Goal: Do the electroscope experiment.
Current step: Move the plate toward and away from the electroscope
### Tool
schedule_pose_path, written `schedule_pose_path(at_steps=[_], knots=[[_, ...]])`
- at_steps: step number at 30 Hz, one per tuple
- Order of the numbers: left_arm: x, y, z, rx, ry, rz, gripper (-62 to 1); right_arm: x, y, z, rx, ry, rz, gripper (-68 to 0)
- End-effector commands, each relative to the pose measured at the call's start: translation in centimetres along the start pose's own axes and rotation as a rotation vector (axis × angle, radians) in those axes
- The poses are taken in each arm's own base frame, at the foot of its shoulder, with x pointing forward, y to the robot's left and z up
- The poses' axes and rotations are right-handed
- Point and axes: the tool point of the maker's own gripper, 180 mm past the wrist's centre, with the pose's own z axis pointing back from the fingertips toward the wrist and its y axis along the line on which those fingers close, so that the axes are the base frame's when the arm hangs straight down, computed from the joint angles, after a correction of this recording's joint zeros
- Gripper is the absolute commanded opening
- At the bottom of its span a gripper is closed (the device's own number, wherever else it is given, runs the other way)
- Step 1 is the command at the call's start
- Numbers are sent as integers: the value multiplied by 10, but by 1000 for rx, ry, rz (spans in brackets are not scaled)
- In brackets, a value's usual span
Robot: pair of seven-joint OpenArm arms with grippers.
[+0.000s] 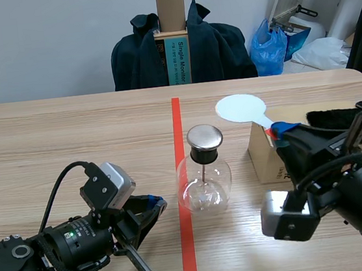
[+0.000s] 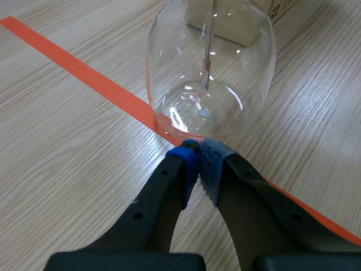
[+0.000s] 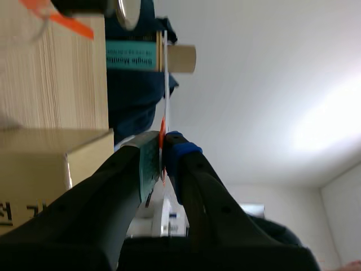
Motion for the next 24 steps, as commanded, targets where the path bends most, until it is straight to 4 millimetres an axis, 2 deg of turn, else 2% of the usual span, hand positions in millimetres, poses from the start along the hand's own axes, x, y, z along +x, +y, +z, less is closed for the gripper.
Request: schedule_pose_path(at_steps=[1, 6, 13, 24], knots=[[15, 1, -3, 2, -47, -7, -583, 1, -9, -2, -26, -34, 26, -667], [15, 1, -3, 2, -47, -7, -583, 19, -9, 0, -24, -139, 28, -667], [15, 1, -3, 2, -47, -7, -583, 35, -8, 3, -23, -225, 29, -667], [15, 1, -3, 2, -47, -7, -583, 40, -8, 4, -23, -257, 29, -667]])
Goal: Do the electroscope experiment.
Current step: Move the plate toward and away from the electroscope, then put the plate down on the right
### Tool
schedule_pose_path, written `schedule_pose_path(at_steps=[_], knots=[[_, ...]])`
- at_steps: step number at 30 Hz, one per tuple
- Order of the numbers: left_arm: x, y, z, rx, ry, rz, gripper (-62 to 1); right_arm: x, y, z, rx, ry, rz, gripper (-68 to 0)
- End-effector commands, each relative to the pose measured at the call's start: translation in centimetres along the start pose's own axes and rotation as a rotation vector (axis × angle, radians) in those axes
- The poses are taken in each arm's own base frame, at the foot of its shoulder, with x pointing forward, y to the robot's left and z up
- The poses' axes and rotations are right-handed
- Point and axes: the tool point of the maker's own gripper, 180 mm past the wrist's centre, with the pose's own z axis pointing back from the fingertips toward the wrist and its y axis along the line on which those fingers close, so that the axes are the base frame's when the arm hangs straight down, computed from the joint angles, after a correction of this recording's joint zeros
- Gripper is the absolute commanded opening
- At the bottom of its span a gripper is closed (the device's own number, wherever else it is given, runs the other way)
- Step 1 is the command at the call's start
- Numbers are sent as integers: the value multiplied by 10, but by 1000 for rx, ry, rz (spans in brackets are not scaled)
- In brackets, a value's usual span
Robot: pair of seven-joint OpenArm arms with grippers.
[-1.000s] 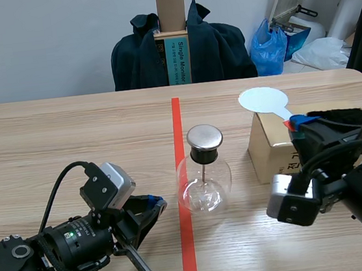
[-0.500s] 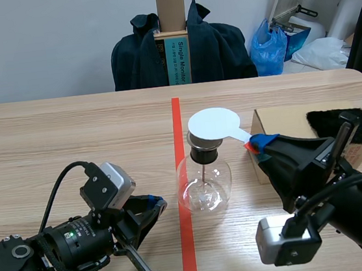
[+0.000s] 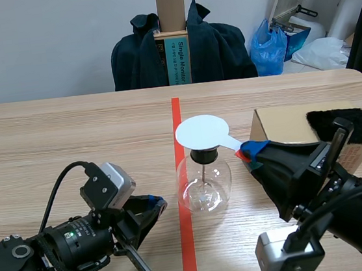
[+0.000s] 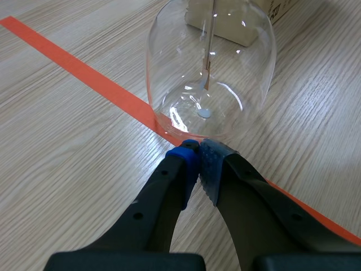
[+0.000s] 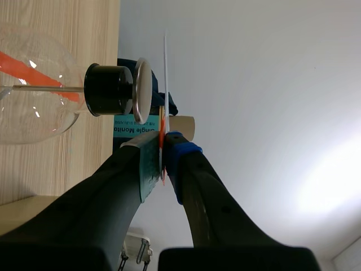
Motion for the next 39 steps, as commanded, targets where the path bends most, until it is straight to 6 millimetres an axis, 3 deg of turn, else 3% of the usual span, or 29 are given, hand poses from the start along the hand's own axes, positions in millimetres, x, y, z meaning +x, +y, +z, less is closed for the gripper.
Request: schedule_pose_path(at_steps=[1, 8, 16, 28, 34, 39], knots=[[15, 1, -3, 2, -47, -7, -583, -5, -8, 0, -19, -2, 31, -667], [15, 1, -3, 2, -47, -7, -583, -24, -9, 1, -21, 103, 30, -667], [15, 1, -4, 2, -47, -7, -583, -61, -10, 9, -24, 309, 29, -667], [15, 3, -2, 3, -41, -15, -582, -120, -14, 41, -29, 649, 42, -667], [13, -2, 22, -6, -2, -39, -582, -133, -14, 51, -32, 743, 38, -667], [36, -20, 60, -22, -37, -43, -582, -132, -8, 51, -16, 752, -2, -667]])
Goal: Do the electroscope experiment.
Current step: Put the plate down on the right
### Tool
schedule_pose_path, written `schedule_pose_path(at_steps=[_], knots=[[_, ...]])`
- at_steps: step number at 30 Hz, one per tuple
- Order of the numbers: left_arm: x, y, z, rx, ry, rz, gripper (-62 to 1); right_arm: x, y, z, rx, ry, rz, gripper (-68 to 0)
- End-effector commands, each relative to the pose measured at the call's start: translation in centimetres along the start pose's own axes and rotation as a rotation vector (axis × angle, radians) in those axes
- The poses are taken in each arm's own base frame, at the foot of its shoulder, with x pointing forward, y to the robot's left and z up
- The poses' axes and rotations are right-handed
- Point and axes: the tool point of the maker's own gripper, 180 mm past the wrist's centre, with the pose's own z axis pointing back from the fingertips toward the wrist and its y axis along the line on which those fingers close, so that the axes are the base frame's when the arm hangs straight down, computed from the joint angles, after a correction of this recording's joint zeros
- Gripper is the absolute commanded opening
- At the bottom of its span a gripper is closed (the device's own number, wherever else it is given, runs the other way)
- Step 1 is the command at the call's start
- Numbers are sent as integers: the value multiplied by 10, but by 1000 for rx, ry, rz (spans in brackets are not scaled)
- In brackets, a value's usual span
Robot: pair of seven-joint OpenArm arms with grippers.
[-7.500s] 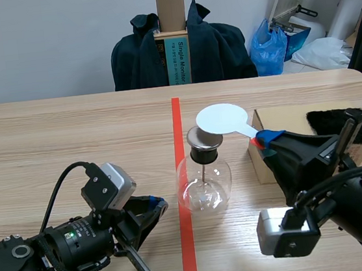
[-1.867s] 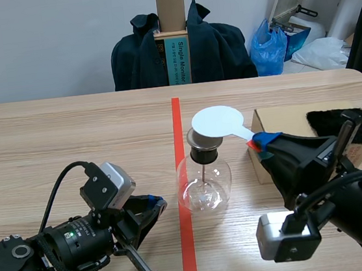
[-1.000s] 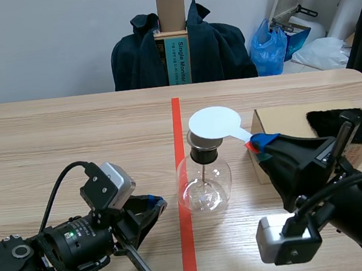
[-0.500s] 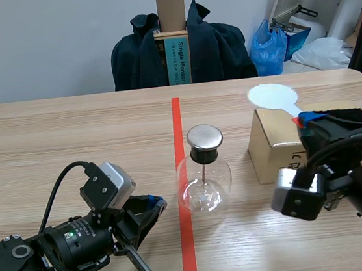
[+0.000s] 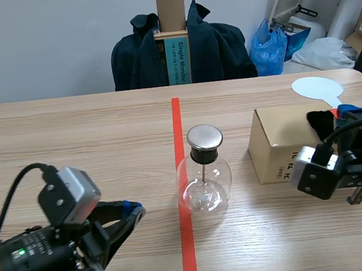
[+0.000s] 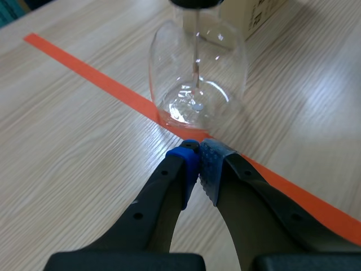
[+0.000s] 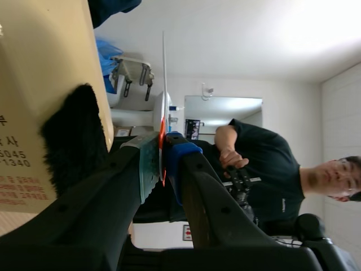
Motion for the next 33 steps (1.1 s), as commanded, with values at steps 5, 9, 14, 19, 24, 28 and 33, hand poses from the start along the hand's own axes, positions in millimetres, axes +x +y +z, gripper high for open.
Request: schedule_pose_path(at_steps=[5, 9, 14, 19, 24, 28, 33], knots=[[36, -41, 41, -73, -40, 8, -582, 4, 2, -4, 5, -14, -29, -667], [54, -53, 59, -80, -52, 18, -582, 10, 14, -7, 31, -27, -36, -667], [58, -48, 60, -66, -60, 5, -582, 10, 25, -12, 49, -15, -49, -667], [59, -44, 60, -57, -60, -4, -534, 11, 34, -11, 68, 7, -63, -667], [64, -44, 61, -56, -87, -3, 14, 16, 35, -11, 67, 16, -89, -667], [68, -44, 61, -56, -111, -10, 14, 20, 36, -11, 65, 26, -113, -667], [68, -44, 61, -56, -111, -10, 14, 20, 37, -10, 67, 32, -116, -649]])
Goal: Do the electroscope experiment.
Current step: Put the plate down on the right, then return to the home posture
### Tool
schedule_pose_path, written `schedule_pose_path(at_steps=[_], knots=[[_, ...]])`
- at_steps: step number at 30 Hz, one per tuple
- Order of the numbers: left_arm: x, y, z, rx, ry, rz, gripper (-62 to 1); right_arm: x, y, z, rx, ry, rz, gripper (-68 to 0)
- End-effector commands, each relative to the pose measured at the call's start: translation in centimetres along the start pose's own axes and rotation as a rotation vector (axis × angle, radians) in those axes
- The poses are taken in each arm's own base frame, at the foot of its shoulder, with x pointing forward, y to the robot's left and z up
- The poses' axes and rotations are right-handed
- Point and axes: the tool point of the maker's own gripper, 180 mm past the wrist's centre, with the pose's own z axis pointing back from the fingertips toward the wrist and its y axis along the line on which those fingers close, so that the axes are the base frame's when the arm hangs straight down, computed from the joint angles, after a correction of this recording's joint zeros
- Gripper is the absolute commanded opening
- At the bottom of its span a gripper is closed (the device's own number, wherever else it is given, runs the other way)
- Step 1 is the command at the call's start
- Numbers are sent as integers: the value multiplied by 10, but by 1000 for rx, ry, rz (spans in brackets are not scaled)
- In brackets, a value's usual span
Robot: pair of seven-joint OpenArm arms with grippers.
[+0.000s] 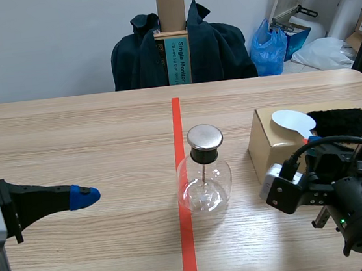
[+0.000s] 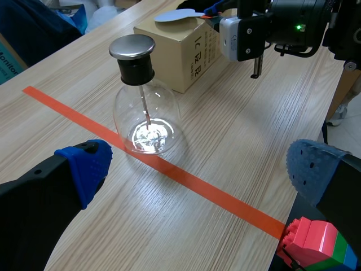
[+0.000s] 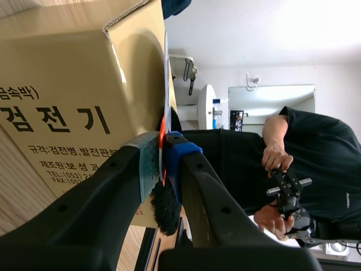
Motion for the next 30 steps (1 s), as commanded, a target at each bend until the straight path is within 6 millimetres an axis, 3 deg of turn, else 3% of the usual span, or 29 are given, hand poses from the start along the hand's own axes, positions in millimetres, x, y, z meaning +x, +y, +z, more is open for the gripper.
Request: schedule_pose_path(at_steps=[1, 5, 13, 20, 25, 28, 30], knots=[[7, 2, -2, 10, -30, 0, 14, -4, -13, -3, -41, 2, 16, -628], [7, 2, -2, 10, -30, 0, 14, -4, -13, -3, -41, 5, 10, -470], [7, 2, -2, 10, -30, 0, 14, -8, -12, -2, -39, 26, -30, 4], [7, 2, -2, 10, -30, 0, 14, -20, 2, 13, 10, 56, -75, 4], [7, 2, -2, 10, -30, 0, 14, -54, 22, 41, 134, 150, -238, 4], [7, 2, -2, 10, -30, 0, 14, -74, 18, 56, 164, 206, -379, 4], [7, 2, -2, 10, -30, 0, 14, -77, 10, 61, 157, 226, -471, 4]])
